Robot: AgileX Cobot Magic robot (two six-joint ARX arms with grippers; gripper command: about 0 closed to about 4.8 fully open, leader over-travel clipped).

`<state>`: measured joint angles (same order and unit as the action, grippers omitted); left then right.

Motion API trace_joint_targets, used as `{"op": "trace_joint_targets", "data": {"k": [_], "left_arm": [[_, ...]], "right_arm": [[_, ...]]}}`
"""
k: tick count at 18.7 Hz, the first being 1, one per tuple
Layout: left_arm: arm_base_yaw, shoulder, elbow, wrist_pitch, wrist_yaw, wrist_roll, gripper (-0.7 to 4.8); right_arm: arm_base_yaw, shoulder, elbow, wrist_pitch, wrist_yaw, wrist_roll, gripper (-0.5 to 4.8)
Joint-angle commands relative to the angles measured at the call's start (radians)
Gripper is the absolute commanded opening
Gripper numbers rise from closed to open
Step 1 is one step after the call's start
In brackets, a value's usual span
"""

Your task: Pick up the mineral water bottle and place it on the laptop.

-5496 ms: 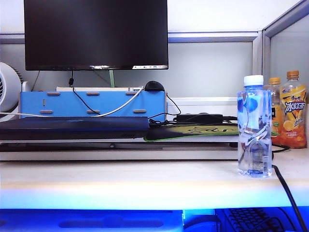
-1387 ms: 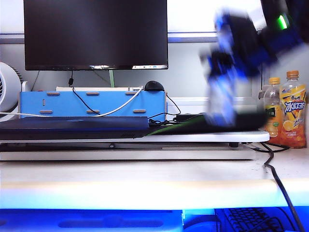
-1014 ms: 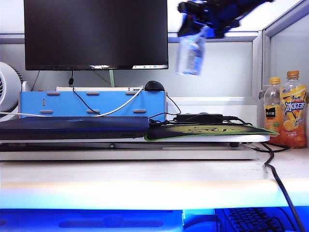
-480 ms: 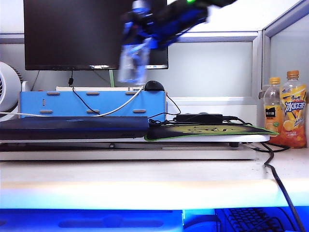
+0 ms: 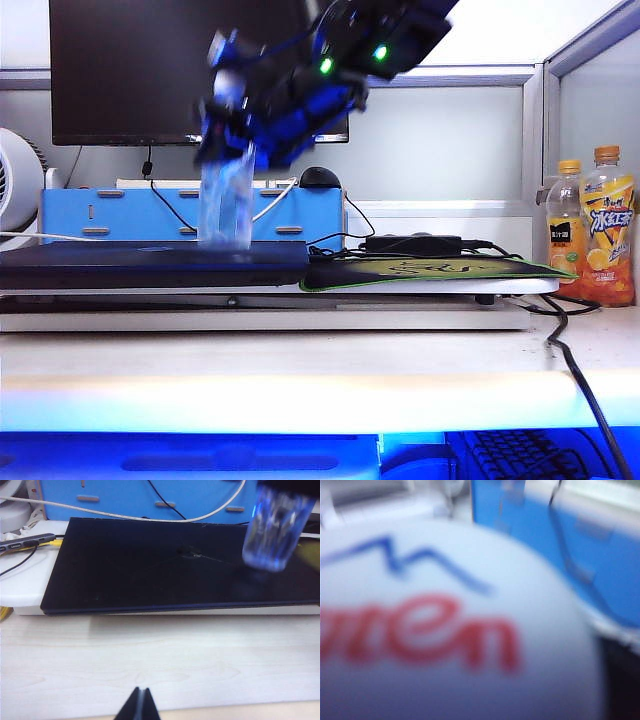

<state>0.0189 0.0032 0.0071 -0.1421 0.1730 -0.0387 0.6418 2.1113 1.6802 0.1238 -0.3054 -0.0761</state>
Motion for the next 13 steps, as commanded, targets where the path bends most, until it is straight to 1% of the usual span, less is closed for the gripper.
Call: {"op": "trace_joint_targets", "data": {"k": [1, 3, 4, 5, 7, 8, 9, 10, 12, 13], "left_arm": [[0.000, -0.002, 0.000, -0.006, 0.005, 0.002, -0.02], [0.000, -0.002, 0.000, -0.006, 0.005, 0.002, -0.02], [0.000, -0.002, 0.000, -0.006, 0.005, 0.002, -0.02], [0.000, -0.002, 0.000, -0.006, 0.005, 0.002, -0.02], [0.001, -0.002, 0.000, -0.006, 0.005, 0.002, -0.02], [0.000, -0.002, 0.000, -0.006, 0.005, 0.002, -0.02], [0.001, -0.002, 0.000, -0.006, 0.005, 0.002, -0.02], [0.000, -0.002, 0.000, -0.006, 0.005, 0.001, -0.02], [0.000, -0.002, 0.000, -0.006, 0.005, 0.001, -0.02], [0.000, -0.002, 0.000, -0.006, 0.005, 0.002, -0.02]], "right_arm": [[0.008, -0.013, 0.012, 0.014, 0.017, -0.036, 0.00], [0.008, -0.013, 0.012, 0.012, 0.019, -0.037, 0.05], [0.008, -0.013, 0.012, 0.014, 0.018, -0.037, 0.39], [0.008, -0.013, 0.013, 0.015, 0.017, -0.037, 1.06], [0.018, -0.013, 0.013, 0.015, 0.015, -0.037, 3.55], [0.021, -0.013, 0.013, 0.015, 0.014, -0.037, 4.10], [0.023, -0.014, 0.013, 0.014, 0.014, -0.037, 4.43], [0.026, -0.014, 0.013, 0.015, 0.014, -0.037, 4.46], [0.028, -0.023, 0.017, 0.018, 0.014, -0.037, 4.79], [0.028, -0.026, 0.032, 0.011, 0.014, -0.037, 4.79]]}}
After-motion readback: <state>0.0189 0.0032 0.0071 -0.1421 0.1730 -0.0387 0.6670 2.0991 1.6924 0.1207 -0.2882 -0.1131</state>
